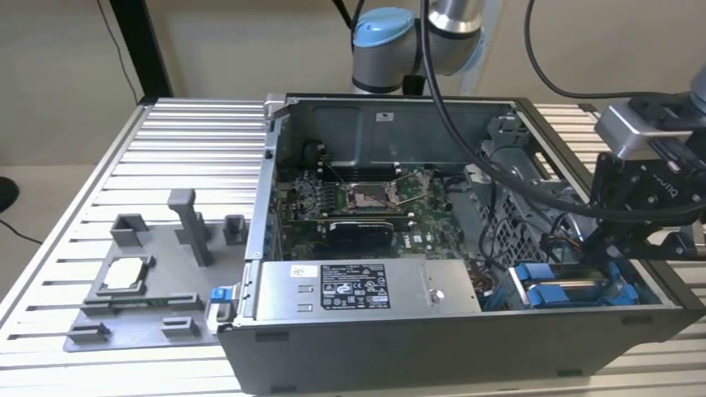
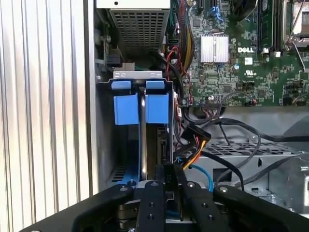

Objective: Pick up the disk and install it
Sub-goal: 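Insert the first disk wire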

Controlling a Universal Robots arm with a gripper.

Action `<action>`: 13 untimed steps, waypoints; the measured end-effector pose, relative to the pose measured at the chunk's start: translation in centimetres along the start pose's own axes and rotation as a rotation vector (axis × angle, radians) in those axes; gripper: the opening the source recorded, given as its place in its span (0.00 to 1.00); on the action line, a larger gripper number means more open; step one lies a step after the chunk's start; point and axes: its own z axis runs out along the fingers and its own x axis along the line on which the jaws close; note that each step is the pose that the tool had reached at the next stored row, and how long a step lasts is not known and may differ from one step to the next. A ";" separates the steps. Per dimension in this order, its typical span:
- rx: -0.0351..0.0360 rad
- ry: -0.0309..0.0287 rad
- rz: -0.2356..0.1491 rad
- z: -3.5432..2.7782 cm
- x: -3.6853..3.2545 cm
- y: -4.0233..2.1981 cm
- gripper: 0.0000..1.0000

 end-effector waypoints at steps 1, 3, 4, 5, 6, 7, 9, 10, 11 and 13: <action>0.0000 0.0000 0.001 0.05 0.00 -0.03 0.00; -0.0004 0.0002 0.002 0.10 0.01 -0.04 0.00; -0.0006 0.0002 0.002 0.10 0.01 -0.05 0.00; -0.0007 0.0000 0.002 0.12 0.01 -0.06 0.00; -0.0007 0.0000 0.002 0.13 0.01 -0.05 0.00; -0.0007 0.0001 0.002 0.13 0.01 -0.05 0.00; -0.0007 -0.0001 0.002 0.17 0.01 -0.05 0.00; -0.0007 -0.0002 0.002 0.19 0.02 -0.05 0.00; -0.0007 -0.0003 0.002 0.21 0.02 -0.05 0.00; -0.0007 -0.0006 0.002 0.28 0.04 -0.06 0.00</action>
